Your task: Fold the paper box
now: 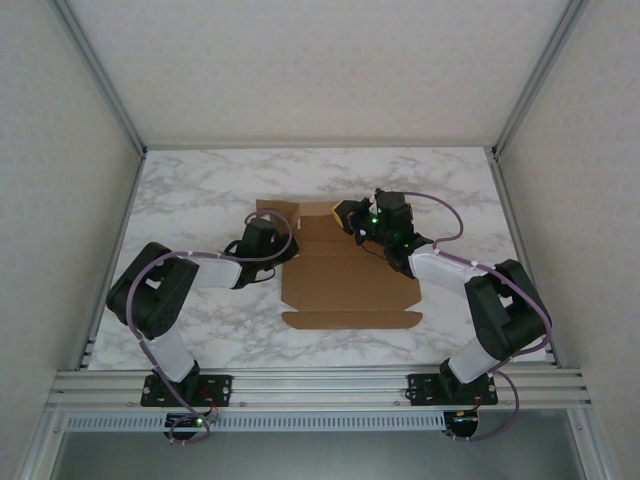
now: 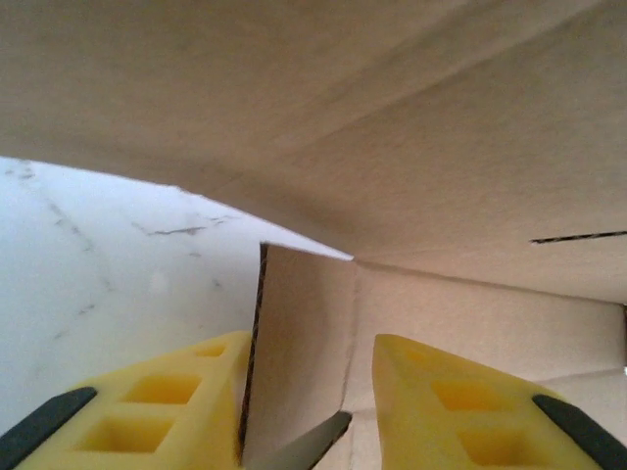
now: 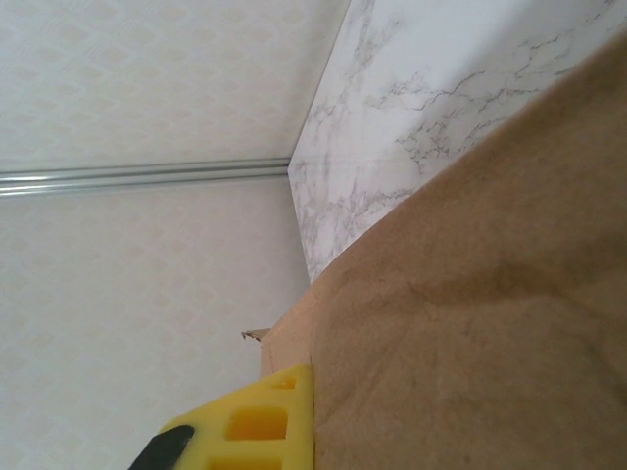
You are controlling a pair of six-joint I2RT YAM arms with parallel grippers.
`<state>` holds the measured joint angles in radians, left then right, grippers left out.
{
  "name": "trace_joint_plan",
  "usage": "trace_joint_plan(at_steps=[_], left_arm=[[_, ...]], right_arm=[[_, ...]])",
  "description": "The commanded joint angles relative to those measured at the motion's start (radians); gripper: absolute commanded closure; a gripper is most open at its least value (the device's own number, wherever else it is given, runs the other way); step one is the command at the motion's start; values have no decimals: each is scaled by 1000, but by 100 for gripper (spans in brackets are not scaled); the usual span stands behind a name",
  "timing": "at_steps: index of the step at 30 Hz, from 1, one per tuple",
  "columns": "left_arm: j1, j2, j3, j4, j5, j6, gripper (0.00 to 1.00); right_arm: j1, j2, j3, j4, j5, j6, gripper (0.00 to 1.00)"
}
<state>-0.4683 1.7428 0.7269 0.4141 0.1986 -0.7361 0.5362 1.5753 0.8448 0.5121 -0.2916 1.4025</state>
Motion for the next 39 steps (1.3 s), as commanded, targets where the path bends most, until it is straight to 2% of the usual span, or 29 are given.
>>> trace_joint_plan(at_steps=[1,14,27,39], left_arm=[[-7,-24,7,65,36,-8,65],[-39,21,22,126,98,-44,64],[-53,144,44,171,166,-81,64],[-32,-66,-38,57,65,-57,63]], right_arm=[[1,12,-12,-6,-29,17,96],[21,31,-3,-11,-20,6,96],[33,34,-23,-9,-6,-4,96],[21,-6,-15,-112,35,-90,96]])
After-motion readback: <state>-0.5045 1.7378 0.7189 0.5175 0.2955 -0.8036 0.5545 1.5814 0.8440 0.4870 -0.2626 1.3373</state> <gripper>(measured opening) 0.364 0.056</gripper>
